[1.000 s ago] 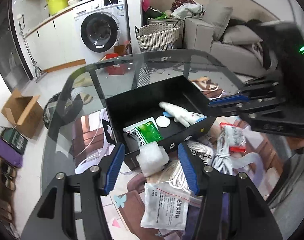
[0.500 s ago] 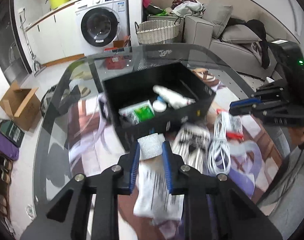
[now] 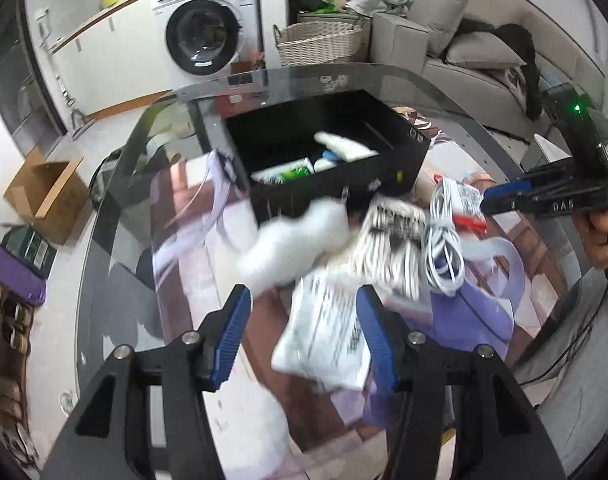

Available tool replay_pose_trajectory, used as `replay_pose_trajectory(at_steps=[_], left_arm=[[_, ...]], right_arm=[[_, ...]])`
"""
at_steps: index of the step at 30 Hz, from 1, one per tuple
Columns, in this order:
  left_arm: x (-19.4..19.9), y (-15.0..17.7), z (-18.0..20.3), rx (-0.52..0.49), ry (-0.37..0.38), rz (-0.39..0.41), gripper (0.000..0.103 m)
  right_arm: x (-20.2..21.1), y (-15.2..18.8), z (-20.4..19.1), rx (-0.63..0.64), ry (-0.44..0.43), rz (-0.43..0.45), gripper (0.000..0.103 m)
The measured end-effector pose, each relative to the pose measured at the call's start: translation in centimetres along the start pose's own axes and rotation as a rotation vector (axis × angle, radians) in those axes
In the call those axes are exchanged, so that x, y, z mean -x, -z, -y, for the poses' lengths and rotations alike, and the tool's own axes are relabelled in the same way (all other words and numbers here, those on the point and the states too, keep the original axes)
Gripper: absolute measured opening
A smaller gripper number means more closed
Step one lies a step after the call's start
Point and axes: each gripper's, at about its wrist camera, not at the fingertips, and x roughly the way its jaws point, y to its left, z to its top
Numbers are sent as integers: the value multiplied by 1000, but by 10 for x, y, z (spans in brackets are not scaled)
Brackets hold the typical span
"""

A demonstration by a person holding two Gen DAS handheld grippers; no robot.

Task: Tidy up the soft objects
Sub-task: 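Grasp the red-edged snack packet with the right gripper while the left gripper grasps the white foam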

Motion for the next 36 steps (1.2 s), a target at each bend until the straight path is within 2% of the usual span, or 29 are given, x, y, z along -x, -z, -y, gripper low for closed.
replay_pose_trajectory(at_steps=[2, 6, 10, 13, 14, 15, 16, 17, 19, 23, 25, 26, 27, 31, 36], left_arm=[[-12, -13, -11, 17, -24, -23, 56], [-37, -29, -18, -38, 79, -95, 56], [-64, -37, -19, -85, 127, -177, 56], [-68, -38, -15, -110, 115, -178, 55], [-67, -34, -13, -109, 117, -167, 52], [-65, -32, -12, -116, 118, -157, 35], [-64, -30, -10, -128, 97, -149, 31], [-62, -29, -9, -131, 93, -142, 30], [-59, -26, -10, -111, 86, -139, 29], [-48, -18, -15, -69, 54, -133, 28], [-40, -14, -15, -79, 50, -129, 33], [-39, -15, -12, -97, 33, -123, 44], [-39, -16, -9, -119, 2, -116, 61], [-50, -24, -1, -203, -52, -107, 61], [-79, -37, 0, -224, -18, -174, 64]], right_arm=[[-5, -4, 0, -12, -7, -8, 31], [-7, -7, -4, 4, -2, -8, 31], [-12, -9, -9, 23, -6, -20, 36], [-17, -11, -4, -10, -28, -37, 36], [-16, -12, -5, -9, -19, -32, 36], [-14, -12, -5, -6, -10, -22, 36], [-9, -14, -4, -8, -3, 1, 36], [-4, -15, -3, -17, -5, 20, 37], [0, -19, 0, -52, -22, 43, 50], [-13, -27, -1, -85, -21, 26, 50], [-21, -32, -8, -68, 13, 20, 50], [-24, -34, -12, -45, 35, 18, 50], [-27, -35, -14, -26, 52, 19, 50], [-32, -39, -23, 27, 99, 21, 53], [-29, -33, -22, 32, 87, 21, 53]])
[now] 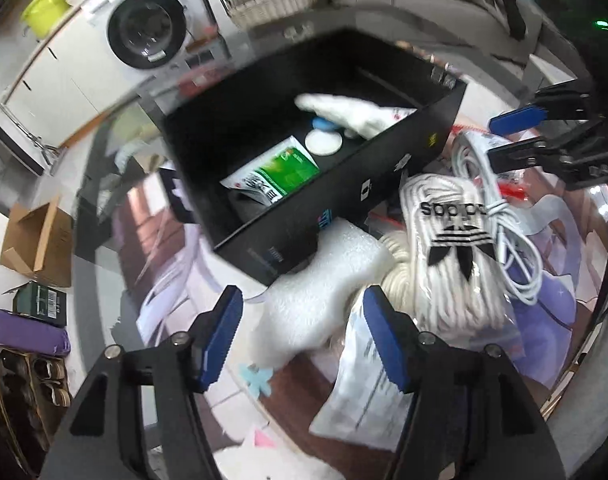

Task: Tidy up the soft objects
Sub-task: 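Grasp the red-edged snack packet with the right gripper while the left gripper grasps the white foam, then lift the snack packet with the right gripper while the left gripper lifts the white foam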

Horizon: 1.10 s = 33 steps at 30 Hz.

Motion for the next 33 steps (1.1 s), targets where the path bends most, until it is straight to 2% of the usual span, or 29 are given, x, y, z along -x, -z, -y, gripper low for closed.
replay_pose_trajectory(at_steps=[1, 2, 3, 4, 8, 11, 14, 18, 20, 23, 28, 32, 33], left_arm=[[-2, -2, -2, 14, 14, 6, 64], [-4, -1, -6, 46, 51, 6, 56], [-5, 0, -10, 74, 91, 0, 41], [-5, 2, -12, 91, 119, -9, 41], [0, 12, -13, 117, 56, -17, 39], [15, 29, -22, 216, -4, -1, 39], [29, 49, -30, 319, 10, 19, 40], [23, 67, -38, 418, -29, 10, 41], [16, 68, -42, 430, -25, -1, 41], [12, 68, -42, 411, 7, 5, 43], [16, 69, -46, 427, 27, 16, 43], [20, 70, -38, 404, 32, 17, 44], [19, 69, -37, 401, 27, 15, 44]], right_arm=[[0, 2, 0, 3, 1, 2, 53], [1, 3, 0, 5, 0, 3, 53], [1, 3, 0, 8, -1, 3, 53], [1, 4, 0, 9, -1, 2, 53], [1, 6, -3, 22, -1, -2, 53], [4, 10, -6, 42, -8, -14, 53], [13, 15, -11, 75, -16, -5, 53], [15, 19, -9, 41, -32, -19, 53], [20, 18, -6, 26, -39, 0, 53], [21, 13, -5, 32, 16, 23, 53], [4, 4, 8, -90, -63, -14, 53], [2, 0, 9, -114, -20, 2, 54], [-1, -1, 9, -119, 1, 1, 58]])
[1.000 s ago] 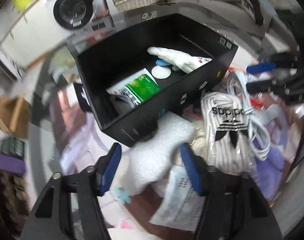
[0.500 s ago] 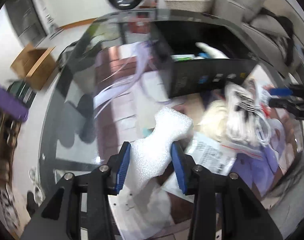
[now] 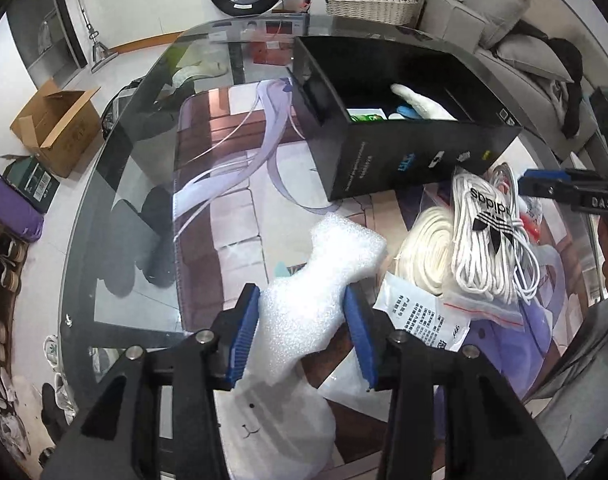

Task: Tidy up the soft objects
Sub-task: 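Lift the snack packet with the right gripper while the left gripper lifts the white foam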

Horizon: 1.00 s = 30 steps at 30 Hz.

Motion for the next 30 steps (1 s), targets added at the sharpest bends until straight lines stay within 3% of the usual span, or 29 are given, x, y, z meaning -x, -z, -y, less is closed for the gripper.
replay_pose_trajectory(at_steps=[1, 5, 9, 17, 22, 25, 30], left_arm=[[0, 0, 1, -2, -2, -3, 44], [1, -1, 2, -2, 2, -2, 44], [7, 0, 3, -16, -3, 22, 62], [-5, -2, 6, -51, -25, -26, 62], [-8, -2, 4, -42, -46, -26, 62], [-6, -1, 2, -37, -48, -22, 62], [-5, 1, -1, -33, -40, -23, 62]], right_arm=[[-3, -1, 0, -2, 7, -3, 63], [-6, -2, 0, 20, 15, -15, 65], [6, 7, -6, 112, 108, -12, 68], [-1, 27, -2, 28, -50, -79, 70], [-8, 15, -14, 87, 0, -51, 65], [-11, 13, -18, 171, 89, -62, 64], [0, 23, 10, 123, 115, -97, 64]])
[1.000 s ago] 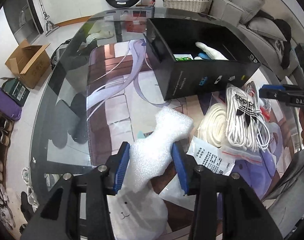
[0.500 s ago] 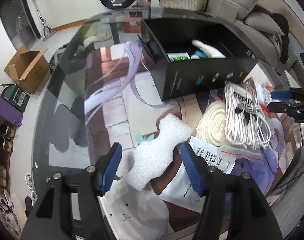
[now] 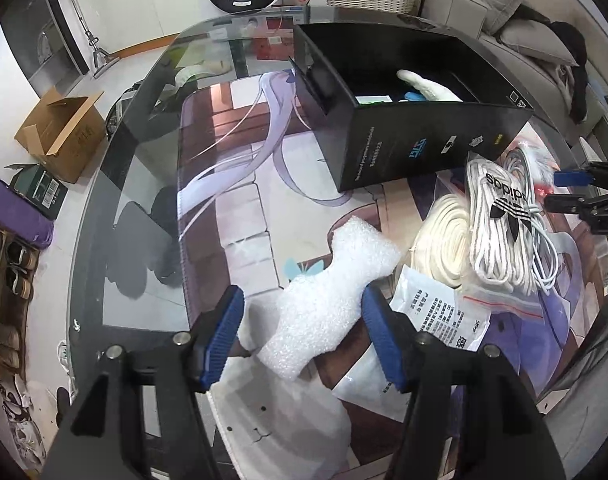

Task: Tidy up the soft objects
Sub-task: 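Lift the snack packet with the right gripper while the left gripper lifts the white foam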

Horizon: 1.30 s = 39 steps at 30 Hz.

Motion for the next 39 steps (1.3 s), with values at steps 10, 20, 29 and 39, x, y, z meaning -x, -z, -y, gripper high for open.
replay_pose_trajectory(at_steps=[10, 20, 29, 39], left_arm=[[-3, 1, 8, -26, -8, -17, 62], [-7, 4, 10, -51, -20, -24, 62], [-15, -16, 13, -81, -47, 20, 35], [-15, -15, 1, 2, -13, 8, 37]], right_arm=[[-8, -27, 19, -249, -232, 60, 64], [4, -20, -9, 55, -54, 93, 43], [17, 4, -20, 105, -73, 76, 44], [6, 5, -29, 131, -75, 69, 44]])
